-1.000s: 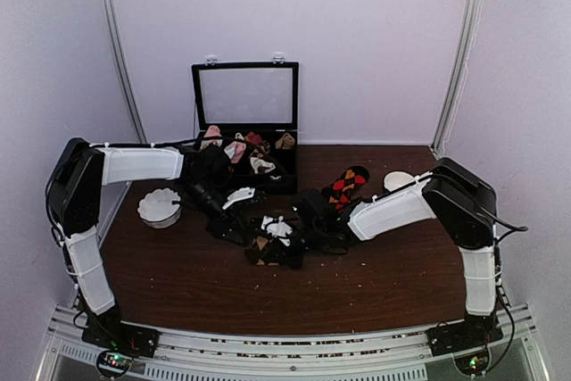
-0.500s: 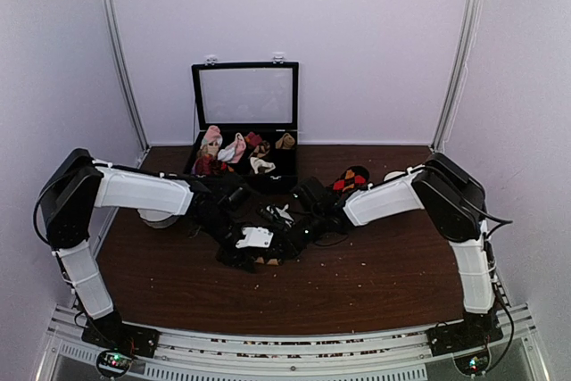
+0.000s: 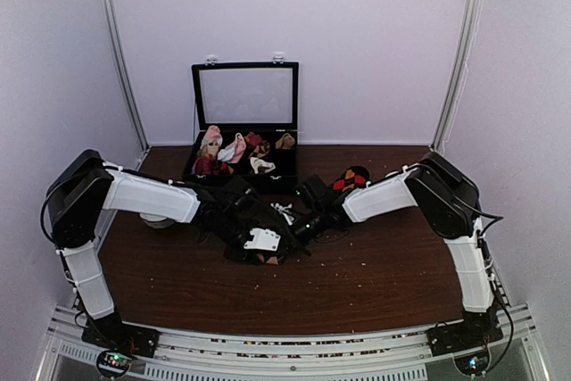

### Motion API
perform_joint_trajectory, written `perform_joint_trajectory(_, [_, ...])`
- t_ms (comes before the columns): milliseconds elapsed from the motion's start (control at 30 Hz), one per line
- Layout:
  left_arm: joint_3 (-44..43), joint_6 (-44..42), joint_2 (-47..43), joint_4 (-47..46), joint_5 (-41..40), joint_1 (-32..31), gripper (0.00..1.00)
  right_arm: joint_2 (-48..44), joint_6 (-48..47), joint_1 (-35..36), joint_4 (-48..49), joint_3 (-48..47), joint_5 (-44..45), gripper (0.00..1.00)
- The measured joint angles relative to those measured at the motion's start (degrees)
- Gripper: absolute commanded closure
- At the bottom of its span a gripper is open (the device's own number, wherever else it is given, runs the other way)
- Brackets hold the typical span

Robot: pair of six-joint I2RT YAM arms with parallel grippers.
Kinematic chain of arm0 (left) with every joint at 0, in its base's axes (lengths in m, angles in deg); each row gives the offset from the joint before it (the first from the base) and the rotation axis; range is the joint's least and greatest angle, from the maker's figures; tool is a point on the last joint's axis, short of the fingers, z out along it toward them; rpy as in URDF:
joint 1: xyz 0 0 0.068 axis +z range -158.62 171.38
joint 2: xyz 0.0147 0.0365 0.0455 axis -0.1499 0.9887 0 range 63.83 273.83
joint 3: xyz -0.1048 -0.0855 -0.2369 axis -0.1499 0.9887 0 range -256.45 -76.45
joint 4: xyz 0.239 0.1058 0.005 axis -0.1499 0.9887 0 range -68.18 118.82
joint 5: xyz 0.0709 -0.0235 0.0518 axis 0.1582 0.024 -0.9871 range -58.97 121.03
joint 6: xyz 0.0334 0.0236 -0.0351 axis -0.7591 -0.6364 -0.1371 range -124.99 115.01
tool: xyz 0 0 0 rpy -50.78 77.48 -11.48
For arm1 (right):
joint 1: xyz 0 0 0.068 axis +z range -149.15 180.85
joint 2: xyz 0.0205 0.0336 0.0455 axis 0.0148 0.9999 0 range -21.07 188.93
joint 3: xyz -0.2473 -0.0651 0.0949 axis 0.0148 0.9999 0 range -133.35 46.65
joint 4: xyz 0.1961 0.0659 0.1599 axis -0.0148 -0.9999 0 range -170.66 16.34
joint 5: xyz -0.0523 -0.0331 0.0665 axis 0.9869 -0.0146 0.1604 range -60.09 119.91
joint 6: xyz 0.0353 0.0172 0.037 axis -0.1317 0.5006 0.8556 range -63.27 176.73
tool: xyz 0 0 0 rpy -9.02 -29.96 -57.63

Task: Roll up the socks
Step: Roll the sock at the center of the board.

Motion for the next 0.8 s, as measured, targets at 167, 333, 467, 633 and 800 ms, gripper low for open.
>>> perform_joint_trajectory(167, [-1.6,-0.5,1.4,1.0,-0.8,-0.2,0.7,-0.1,2.7,-0.9,2.7,1.6,-0.9,0.89])
perform_joint_trajectory(333, [-4.9,-0.1,3.2,4.7,-0.5,-0.3,0.94,-1.3,4.5,-1.7,5.9,4.4,-1.6,0.77])
perform_joint_trajectory(467, [-9.6,1.1,5.8,8.7,2.5,0.1,0.94,-4.8,2.8,-2.3,6.8,8.1,0.4,0.67])
perform_joint_trajectory(633, [-14.6,4.7,9.3,14.0,10.4,3.1,0.94,-12.0,-1.7,-2.7,9.4,17.7,6.5,0.57])
perform_joint_trajectory(800, [-20.3,6.8,13.4,20.5,17.4,5.5,0.93,-20.3,-8.7,-2.0,15.2,30.9,12.9,0.59])
